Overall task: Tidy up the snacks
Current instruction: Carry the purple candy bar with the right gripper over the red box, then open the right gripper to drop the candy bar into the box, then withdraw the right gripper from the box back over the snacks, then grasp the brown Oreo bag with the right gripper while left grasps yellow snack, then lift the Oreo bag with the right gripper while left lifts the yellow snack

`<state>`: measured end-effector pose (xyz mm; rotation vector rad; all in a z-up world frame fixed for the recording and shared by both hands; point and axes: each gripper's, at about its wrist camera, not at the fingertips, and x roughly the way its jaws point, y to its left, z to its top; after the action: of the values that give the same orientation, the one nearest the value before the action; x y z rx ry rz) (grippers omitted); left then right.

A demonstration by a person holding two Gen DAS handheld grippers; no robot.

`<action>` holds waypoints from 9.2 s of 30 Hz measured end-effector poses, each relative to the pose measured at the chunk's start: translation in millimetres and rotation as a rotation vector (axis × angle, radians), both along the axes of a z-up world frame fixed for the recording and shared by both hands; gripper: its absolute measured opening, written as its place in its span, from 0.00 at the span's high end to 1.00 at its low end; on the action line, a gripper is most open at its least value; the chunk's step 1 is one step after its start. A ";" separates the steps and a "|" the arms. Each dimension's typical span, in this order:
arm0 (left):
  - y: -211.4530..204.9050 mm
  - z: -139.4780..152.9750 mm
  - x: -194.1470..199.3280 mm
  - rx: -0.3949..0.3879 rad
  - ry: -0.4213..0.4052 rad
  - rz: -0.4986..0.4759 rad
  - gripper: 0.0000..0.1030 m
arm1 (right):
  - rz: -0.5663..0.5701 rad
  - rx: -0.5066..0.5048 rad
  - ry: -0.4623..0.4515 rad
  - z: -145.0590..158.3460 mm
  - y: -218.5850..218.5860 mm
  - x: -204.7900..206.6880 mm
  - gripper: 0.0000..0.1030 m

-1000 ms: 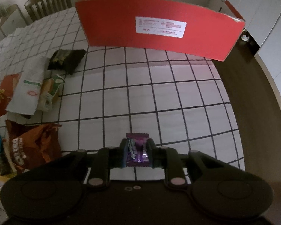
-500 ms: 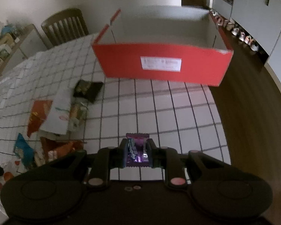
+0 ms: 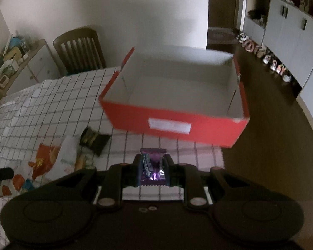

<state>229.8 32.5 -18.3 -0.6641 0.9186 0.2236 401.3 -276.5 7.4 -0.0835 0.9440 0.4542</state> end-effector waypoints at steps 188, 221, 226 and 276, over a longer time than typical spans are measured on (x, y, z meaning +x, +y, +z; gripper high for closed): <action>13.2 -118.0 -97.7 0.181 0.026 -0.298 0.50 | 0.140 -0.049 0.098 -125.3 151.5 -103.1 0.18; 24.0 -106.1 -105.7 0.045 0.038 -0.313 0.80 | 0.086 0.044 0.070 -93.8 109.0 -135.5 0.40; 27.9 -96.7 -108.0 0.027 0.025 -0.306 0.80 | 0.079 0.051 0.064 -85.9 97.7 -146.4 0.40; -26.4 -118.4 -89.7 0.218 0.134 -0.483 0.32 | -0.020 0.071 0.013 -50.9 19.9 -151.2 0.40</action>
<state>140.2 6.1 -136.7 -0.2150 1.1367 -0.0642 250.2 -256.6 -43.5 -0.0069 0.9398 0.4699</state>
